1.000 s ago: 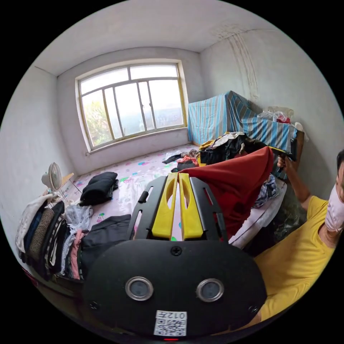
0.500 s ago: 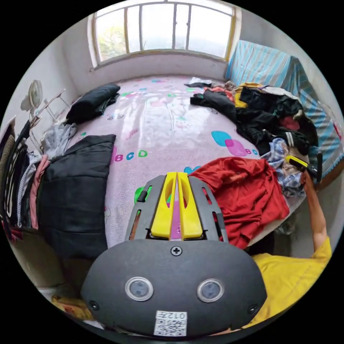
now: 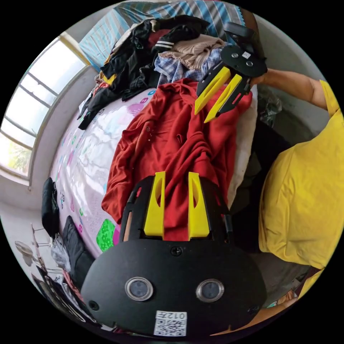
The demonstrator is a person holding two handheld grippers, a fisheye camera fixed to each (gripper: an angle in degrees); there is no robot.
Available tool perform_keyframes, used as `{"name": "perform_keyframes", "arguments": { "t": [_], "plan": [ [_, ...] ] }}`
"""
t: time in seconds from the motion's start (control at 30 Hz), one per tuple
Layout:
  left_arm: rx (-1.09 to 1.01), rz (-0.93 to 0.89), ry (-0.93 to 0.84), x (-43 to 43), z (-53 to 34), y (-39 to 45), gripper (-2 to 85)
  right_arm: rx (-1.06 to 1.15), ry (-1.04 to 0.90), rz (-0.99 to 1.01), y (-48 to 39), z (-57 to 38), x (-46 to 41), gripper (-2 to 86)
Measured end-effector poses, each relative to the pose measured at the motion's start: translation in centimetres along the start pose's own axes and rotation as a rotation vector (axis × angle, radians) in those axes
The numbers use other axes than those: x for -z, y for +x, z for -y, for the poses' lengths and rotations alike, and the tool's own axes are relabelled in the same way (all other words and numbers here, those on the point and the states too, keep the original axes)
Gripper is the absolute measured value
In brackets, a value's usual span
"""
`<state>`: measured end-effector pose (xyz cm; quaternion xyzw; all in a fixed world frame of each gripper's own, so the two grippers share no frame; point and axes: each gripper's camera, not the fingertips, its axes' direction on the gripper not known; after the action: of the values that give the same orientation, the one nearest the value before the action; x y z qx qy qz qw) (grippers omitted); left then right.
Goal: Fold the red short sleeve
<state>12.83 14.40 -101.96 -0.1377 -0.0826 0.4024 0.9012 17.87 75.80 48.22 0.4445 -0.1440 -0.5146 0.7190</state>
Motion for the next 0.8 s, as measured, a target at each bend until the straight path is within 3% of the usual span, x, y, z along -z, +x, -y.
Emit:
{"name": "perform_keyframes", "arguments": {
  "t": [0.2, 0.3, 0.43, 0.57, 0.7, 0.8],
  "plan": [
    [-0.005, 0.022, -0.068, -1.6, 4.1, 1.1, 3.1, 0.003, -0.077, -0.058, -0.7, -0.6, -2.7, 2.4],
    [0.060, 0.000, -0.006, 1.2, 3.2, -0.2, 1.4, -0.025, 0.009, -0.072, 0.4, -2.4, 0.6, 1.3],
    [0.257, 0.095, 0.055, 7.0, -2.1, -4.1, 0.5, -0.113, 0.052, -0.140, 3.6, -6.3, 5.9, 0.8],
    [0.385, 0.047, 0.171, 11.4, -8.0, -5.2, 0.8, -0.165, 0.095, -0.095, 5.7, -12.0, 10.5, 0.6],
    [0.305, 0.021, 0.214, 11.6, -5.7, -1.8, 1.8, -0.261, 0.160, -0.009, 6.7, -15.4, 10.8, 0.6],
    [0.191, 0.005, 0.224, 9.9, 0.8, 1.8, 4.0, -0.319, 0.258, 0.030, 7.3, -16.2, 11.0, 0.5]
  ]
}}
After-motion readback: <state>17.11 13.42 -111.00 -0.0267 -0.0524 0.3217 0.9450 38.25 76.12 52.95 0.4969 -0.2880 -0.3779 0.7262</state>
